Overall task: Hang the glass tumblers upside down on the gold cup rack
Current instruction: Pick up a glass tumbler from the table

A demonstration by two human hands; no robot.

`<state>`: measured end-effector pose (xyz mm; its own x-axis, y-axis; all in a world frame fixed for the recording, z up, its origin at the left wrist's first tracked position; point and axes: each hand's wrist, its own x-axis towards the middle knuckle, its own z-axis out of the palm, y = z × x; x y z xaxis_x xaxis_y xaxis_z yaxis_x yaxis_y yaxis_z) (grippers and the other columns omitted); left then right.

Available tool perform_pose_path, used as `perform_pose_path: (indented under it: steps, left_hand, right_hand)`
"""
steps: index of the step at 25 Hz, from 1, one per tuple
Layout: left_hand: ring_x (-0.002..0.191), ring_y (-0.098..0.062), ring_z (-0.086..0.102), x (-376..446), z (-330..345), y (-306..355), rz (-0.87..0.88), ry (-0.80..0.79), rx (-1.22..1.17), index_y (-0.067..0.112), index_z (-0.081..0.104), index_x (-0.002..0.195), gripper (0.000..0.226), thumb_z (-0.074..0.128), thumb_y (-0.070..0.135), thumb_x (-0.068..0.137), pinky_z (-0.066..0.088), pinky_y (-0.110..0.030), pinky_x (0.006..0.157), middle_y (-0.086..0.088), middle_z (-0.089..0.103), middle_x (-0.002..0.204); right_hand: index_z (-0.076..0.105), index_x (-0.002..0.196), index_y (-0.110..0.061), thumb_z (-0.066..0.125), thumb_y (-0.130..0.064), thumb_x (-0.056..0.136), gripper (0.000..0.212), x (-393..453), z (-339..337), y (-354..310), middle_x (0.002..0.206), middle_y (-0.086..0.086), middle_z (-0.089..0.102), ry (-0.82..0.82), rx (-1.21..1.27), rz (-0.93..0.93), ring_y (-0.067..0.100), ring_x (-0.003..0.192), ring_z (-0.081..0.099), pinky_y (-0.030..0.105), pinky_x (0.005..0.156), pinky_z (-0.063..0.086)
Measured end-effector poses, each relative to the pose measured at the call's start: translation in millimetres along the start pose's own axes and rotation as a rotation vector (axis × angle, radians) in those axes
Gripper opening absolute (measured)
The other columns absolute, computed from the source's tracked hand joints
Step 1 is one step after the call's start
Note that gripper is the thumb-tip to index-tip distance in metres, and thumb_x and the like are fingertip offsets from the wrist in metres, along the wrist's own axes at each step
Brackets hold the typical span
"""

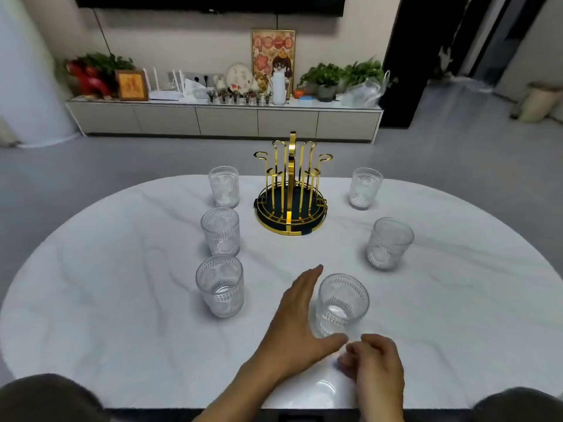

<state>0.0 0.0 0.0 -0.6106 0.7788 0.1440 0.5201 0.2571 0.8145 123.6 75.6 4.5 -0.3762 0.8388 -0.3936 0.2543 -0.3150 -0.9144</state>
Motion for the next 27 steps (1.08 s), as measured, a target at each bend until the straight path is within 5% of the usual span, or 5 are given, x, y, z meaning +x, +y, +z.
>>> perform_pose_path:
  steps: [5, 11, 15, 22, 27]
  left_hand:
    - [0.107, 0.002, 0.056, 23.2, 18.2, 39.1, -0.136, 0.031, -0.113, 0.053, 0.035, 0.125, 0.087, 0.081, 0.061, 0.052, 0.041, -0.008, 0.083, 0.025, 0.058, 0.118]
    - [0.106, 0.003, 0.059, 36.4, -28.9, 63.4, 0.065, 0.183, -0.170, 0.045, 0.040, 0.124, 0.082, 0.086, 0.049, 0.056, 0.048, -0.013, 0.085, 0.028, 0.060, 0.115]
    - [0.122, -0.012, 0.054, 79.9, -100.5, 83.7, 0.356, 0.022, -0.153, 0.034, 0.041, 0.135, 0.078, 0.082, 0.023, 0.069, 0.046, -0.029, 0.097, 0.013, 0.055, 0.131]
    - [0.135, -0.017, 0.037, 219.3, -163.2, 48.2, 0.241, 0.234, 0.530, 0.017, 0.047, 0.139, 0.041, 0.043, 0.029, 0.100, 0.027, -0.037, 0.112, -0.002, 0.046, 0.147]
    - [0.141, -0.021, 0.028, 255.9, -168.5, 13.5, 0.336, 0.071, 0.696, 0.020, 0.036, 0.147, 0.048, 0.045, 0.022, 0.099, 0.022, -0.034, 0.111, -0.003, 0.036, 0.155]
  right_hand:
    - [0.063, 0.113, -0.006, 0.060, -0.049, 0.086, 0.051, 21.2, -17.1, -26.2, 0.066, 0.020, 0.066, -0.313, 0.331, 0.472, 0.031, 0.046, 0.060, 0.035, 0.047, 0.050]
    - [0.060, 0.104, -0.002, 0.070, -0.041, 0.076, 0.049, 39.9, 10.4, -97.7, 0.078, 0.026, 0.072, -0.615, 0.703, 0.582, 0.040, 0.061, 0.071, 0.045, 0.052, 0.057]
    - [0.066, 0.110, -0.010, 0.072, -0.038, 0.078, 0.043, 66.6, 48.2, -162.6, 0.106, 0.022, 0.072, -0.709, 0.765, 0.282, 0.039, 0.091, 0.071, 0.048, 0.077, 0.057]
    - [0.047, 0.116, -0.027, 0.077, -0.045, 0.075, 0.054, 132.1, 98.1, -237.3, 0.109, 0.001, 0.063, 0.007, -0.211, -0.955, 0.021, 0.088, 0.063, 0.027, 0.062, 0.049]
    - [0.044, 0.117, -0.028, 0.075, -0.045, 0.074, 0.056, 166.3, 123.7, -211.9, 0.112, -0.005, 0.056, 0.004, -0.523, -1.131, 0.011, 0.091, 0.053, 0.030, 0.070, 0.048]
